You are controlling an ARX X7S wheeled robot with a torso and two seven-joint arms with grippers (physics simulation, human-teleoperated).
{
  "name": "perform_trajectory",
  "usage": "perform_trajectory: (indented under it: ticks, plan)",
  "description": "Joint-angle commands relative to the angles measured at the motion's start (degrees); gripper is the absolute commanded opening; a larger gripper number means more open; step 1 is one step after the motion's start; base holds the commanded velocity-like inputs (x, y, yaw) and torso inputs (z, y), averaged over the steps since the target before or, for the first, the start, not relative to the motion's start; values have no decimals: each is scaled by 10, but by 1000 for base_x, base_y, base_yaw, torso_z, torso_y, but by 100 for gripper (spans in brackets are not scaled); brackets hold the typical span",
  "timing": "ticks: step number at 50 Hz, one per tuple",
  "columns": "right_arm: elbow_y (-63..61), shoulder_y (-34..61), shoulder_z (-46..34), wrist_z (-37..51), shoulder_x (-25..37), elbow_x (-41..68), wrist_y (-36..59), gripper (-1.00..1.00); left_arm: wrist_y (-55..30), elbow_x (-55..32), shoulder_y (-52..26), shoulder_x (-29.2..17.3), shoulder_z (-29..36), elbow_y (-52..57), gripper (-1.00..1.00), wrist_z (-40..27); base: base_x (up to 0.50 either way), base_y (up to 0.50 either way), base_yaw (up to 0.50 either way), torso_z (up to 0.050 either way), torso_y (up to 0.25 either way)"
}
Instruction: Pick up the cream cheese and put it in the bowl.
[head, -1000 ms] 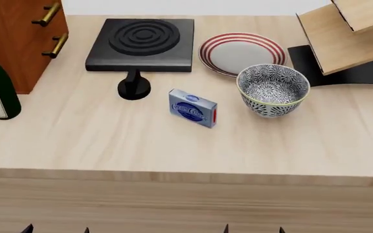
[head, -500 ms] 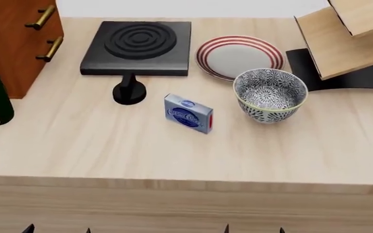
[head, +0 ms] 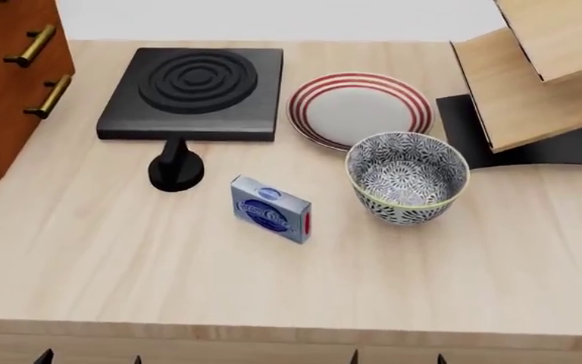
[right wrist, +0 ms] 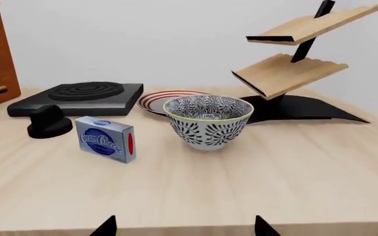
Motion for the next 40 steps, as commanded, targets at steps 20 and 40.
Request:
perform_trajectory:
  ticks: [20, 40]
  plan:
    - [0, 1, -15, 16, 11, 5, -7, 100, 12, -5, -3, -10, 15, -9, 100, -17, 230, -17, 0, 0, 0]
    - [0, 4, -27, 25, 19, 1, -6, 100, 17, -12, -1, -17, 24, -3, 100, -22, 236, 0, 0, 0, 0]
